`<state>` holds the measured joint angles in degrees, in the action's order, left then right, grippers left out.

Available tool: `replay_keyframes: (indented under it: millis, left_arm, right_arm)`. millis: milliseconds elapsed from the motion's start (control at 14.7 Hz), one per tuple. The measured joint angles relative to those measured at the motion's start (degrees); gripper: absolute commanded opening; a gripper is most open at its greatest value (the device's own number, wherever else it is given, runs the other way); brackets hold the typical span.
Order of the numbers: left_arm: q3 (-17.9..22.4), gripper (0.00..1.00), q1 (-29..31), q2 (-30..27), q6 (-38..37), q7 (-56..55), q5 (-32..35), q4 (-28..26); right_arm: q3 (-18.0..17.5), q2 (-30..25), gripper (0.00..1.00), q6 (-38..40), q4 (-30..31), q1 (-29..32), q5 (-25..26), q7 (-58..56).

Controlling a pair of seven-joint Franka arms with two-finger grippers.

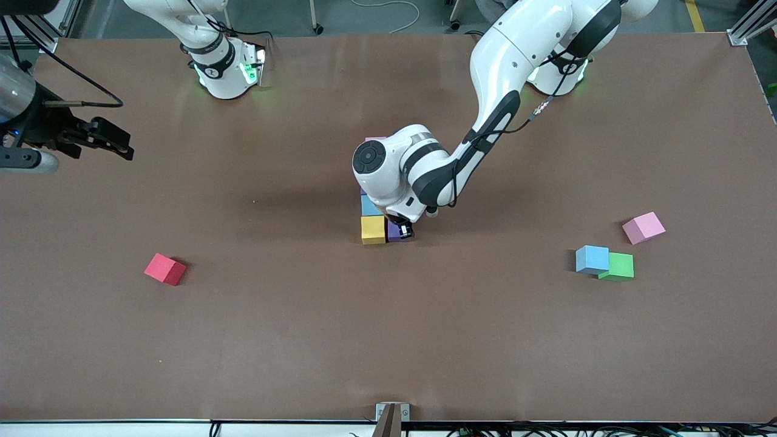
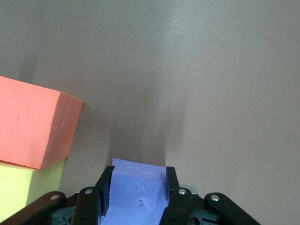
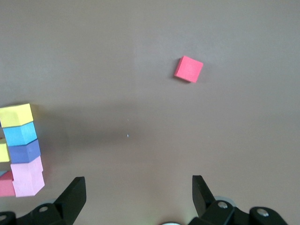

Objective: Arrange 11 blocks into digit 3
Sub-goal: 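Lower the purple block beside the yellow block with the left gripper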

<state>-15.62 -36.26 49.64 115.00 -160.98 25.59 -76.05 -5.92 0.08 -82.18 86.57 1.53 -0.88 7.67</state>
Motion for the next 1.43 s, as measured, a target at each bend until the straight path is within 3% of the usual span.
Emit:
replay_keyframes:
  millis: [818, 886, 1022, 1090, 1158, 1431]
  left_arm:
    - [0.02, 0.28, -0.53, 0.08, 0.26, 0.00, 0.00, 0.05]
    - [0.02, 0.32, -0.54, 0.11, 0.26, 0.00, 0.00, 0.06]
    - [0.03, 0.56, -0.54, 0.13, 0.28, 0.00, 0.00, 0.07]
    - [0.05, 0.71, -0.54, 0.13, 0.29, 0.06, 0.00, 0.10]
    - [0.11, 1.00, -0.54, 0.13, 0.30, 0.26, 0.00, 0.13]
    - [0.19, 1.00, -0.53, 0.13, 0.46, 1.21, 0.00, 0.62]
  right_arm:
    - [-0.55, 0.48, 1.00, 4.45, -2.66, 0.34, -0.03, 0.01]
    - [-0.62, 0.48, 1.00, 4.45, -2.72, 0.34, -0.06, 0.03]
    - [-0.62, 0.48, 1.00, 4.45, -2.74, 0.34, -0.07, 0.03]
    - [-0.63, 0.48, 1.00, 4.45, -2.74, 0.34, -0.07, 0.03]
    - [-0.64, 0.48, 1.00, 4.45, -2.74, 0.31, -0.08, 0.03]
    - [0.15, 0.50, 1.00, 4.54, -2.73, -0.24, -0.09, 0.12]
